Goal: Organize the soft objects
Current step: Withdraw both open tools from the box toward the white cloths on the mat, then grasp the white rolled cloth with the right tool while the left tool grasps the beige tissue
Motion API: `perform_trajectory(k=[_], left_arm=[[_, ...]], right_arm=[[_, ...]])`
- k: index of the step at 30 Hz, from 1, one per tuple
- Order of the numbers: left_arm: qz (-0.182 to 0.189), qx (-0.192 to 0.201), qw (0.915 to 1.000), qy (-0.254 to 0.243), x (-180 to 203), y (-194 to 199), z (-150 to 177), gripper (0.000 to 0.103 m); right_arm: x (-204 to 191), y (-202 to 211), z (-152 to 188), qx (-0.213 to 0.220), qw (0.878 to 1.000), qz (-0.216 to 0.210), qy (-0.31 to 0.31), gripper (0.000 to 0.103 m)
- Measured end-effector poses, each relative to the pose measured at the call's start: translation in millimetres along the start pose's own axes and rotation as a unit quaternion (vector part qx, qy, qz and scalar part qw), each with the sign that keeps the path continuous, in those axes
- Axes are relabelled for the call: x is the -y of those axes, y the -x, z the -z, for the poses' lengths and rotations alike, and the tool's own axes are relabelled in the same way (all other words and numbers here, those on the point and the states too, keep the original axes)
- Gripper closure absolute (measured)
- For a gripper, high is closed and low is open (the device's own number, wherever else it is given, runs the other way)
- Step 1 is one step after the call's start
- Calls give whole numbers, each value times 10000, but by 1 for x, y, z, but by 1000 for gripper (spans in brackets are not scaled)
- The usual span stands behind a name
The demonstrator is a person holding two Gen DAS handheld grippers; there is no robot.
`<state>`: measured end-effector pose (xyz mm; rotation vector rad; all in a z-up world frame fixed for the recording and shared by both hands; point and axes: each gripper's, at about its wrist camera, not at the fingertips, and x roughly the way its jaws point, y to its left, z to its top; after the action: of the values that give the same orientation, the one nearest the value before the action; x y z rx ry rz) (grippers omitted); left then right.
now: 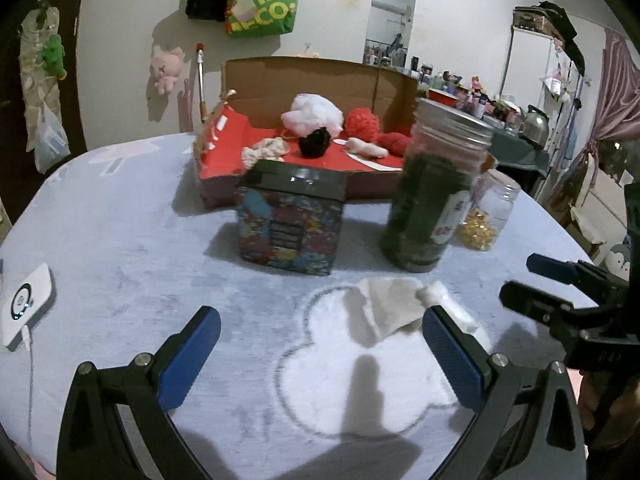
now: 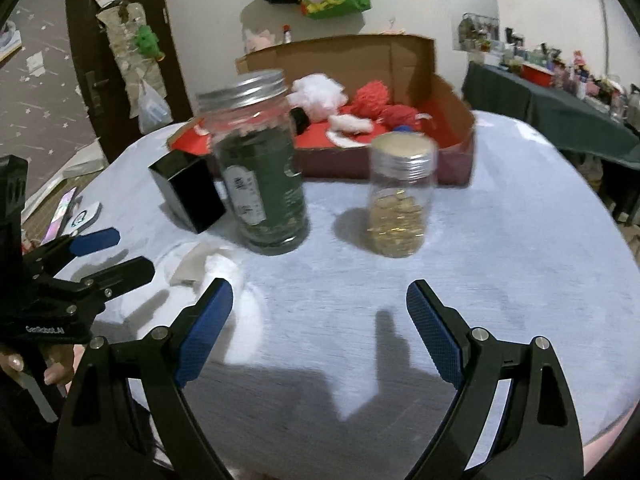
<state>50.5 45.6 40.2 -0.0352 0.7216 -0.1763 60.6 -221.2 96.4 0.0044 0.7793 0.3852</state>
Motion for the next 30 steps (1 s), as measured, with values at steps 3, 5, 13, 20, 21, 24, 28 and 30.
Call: perform_trajectory(k=[3, 5, 13, 20, 21, 24, 28, 30], left_arm=[[-79, -4, 10000, 48, -8, 2, 1, 0], [-143, -24, 9998, 96, -13, 3, 2, 0], [-105, -78, 9998, 156, -17, -1, 0, 0], [229, -184, 9995, -151, 4, -11, -3, 0], [296, -211, 9991, -205, 8, -13, -3, 0], [452, -276, 9978, -391, 18, -18, -3, 0], [472, -343, 9962, -650, 27, -25, -4, 4], [492, -386, 9954, -723, 30, -28, -4, 12]], right_arm=[[-8, -10, 0, -135, 9997, -216, 18, 14], [-15, -17, 0, -220, 9991, -366, 45, 14], [-39, -36, 9, -352, 9973, 344, 554, 14], [18, -3, 5, 111, 9953, 934, -238, 14], [24, 1, 5, 151, 9957, 853, -331, 14], [36, 4, 4, 88, 9983, 284, -493, 14], [34, -5, -2, -110, 9983, -411, -394, 14], [26, -11, -4, -154, 9981, -542, -255, 14]])
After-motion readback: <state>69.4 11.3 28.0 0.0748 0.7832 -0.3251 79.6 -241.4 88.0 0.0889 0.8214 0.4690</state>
